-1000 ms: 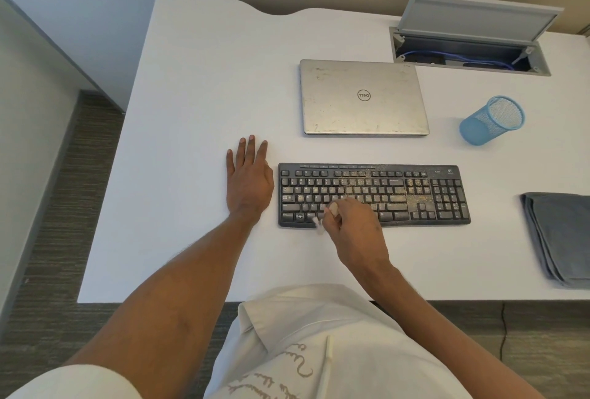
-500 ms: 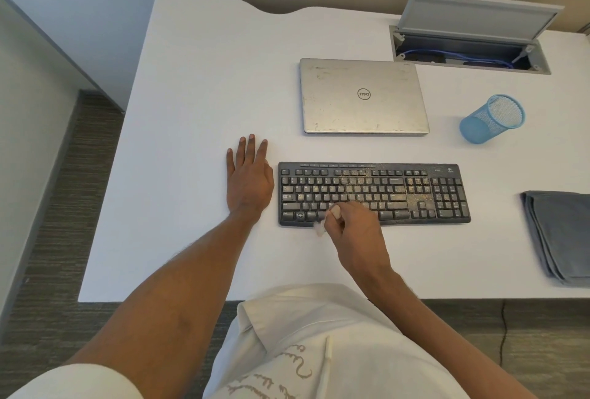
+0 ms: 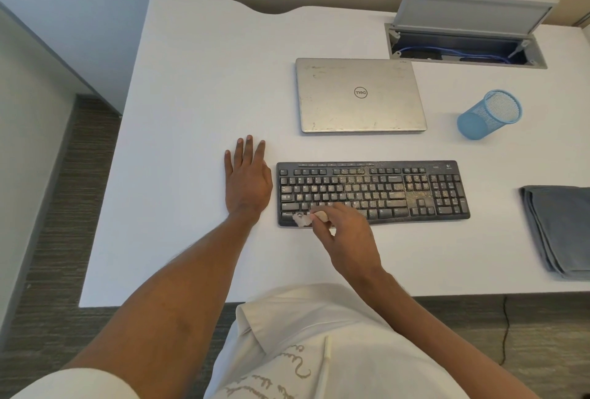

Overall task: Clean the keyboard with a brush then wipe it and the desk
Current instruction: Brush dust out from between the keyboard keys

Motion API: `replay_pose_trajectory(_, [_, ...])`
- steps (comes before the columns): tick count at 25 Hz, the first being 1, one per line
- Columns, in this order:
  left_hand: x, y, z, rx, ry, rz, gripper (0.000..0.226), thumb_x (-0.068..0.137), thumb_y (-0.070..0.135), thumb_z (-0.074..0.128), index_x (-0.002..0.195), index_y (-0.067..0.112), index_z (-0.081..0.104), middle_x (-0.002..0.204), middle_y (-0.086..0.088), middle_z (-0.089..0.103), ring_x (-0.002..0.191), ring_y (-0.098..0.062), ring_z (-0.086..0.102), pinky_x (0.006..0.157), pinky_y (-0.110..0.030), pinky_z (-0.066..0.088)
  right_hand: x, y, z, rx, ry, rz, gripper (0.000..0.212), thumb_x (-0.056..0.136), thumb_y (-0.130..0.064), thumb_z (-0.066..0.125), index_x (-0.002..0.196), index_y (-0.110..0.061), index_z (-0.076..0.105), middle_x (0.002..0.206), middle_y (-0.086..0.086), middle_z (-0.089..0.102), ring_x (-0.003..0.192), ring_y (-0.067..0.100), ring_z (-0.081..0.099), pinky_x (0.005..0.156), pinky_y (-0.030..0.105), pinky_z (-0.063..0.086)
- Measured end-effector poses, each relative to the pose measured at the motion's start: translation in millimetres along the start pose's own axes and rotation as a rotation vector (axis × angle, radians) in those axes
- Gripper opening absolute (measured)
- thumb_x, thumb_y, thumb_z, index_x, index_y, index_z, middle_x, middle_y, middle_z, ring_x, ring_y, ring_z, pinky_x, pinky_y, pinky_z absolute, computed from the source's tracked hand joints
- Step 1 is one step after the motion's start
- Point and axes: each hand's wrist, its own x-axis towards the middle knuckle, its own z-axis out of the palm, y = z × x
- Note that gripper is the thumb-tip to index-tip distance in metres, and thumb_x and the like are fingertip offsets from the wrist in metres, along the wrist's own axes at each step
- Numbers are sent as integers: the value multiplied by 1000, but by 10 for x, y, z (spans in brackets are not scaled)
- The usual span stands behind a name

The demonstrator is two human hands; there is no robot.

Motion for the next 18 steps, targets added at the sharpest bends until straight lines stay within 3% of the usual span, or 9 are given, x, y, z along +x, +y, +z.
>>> replay_pose_trajectory(5, [4, 3, 5, 8, -10, -6, 60, 107, 27, 23, 165, 22, 33, 177, -5, 21, 165, -22, 9, 134, -49, 3, -46, 84, -145, -123, 147, 147, 18, 99, -23, 61, 85, -16, 70, 78, -5, 60, 70, 18, 54, 66, 39, 50])
replay_pose_trajectory(8, [3, 2, 9, 12, -12, -4, 59, 107, 27, 23, 165, 22, 33, 177, -5, 21, 165, -22, 9, 134, -49, 3, -32, 82, -167, -28, 210, 147, 18, 97, -19, 62, 80, -14, 65, 75, -6, 59, 67, 17, 54, 62, 41, 50])
replay_pose_trajectory(13, [4, 2, 1, 10, -1, 3, 62, 105, 30, 18, 165, 21, 35, 176, -6, 22, 165, -23, 11, 134, -50, 5, -49, 7, -45, 104, 85, -14, 9, 97, -16, 68, 91, -13, 75, 83, -2, 70, 76, 17, 62, 70, 38, 53])
replay_pose_trajectory(18, [-3, 4, -7, 4, -2, 0, 61, 106, 30, 20, 165, 21, 35, 176, -6, 23, 165, -23, 11, 134, -49, 5, -101, 192, -94, 83, 142, 37, 12, 98, -15, 66, 90, -11, 74, 80, -3, 69, 71, 16, 59, 67, 38, 52])
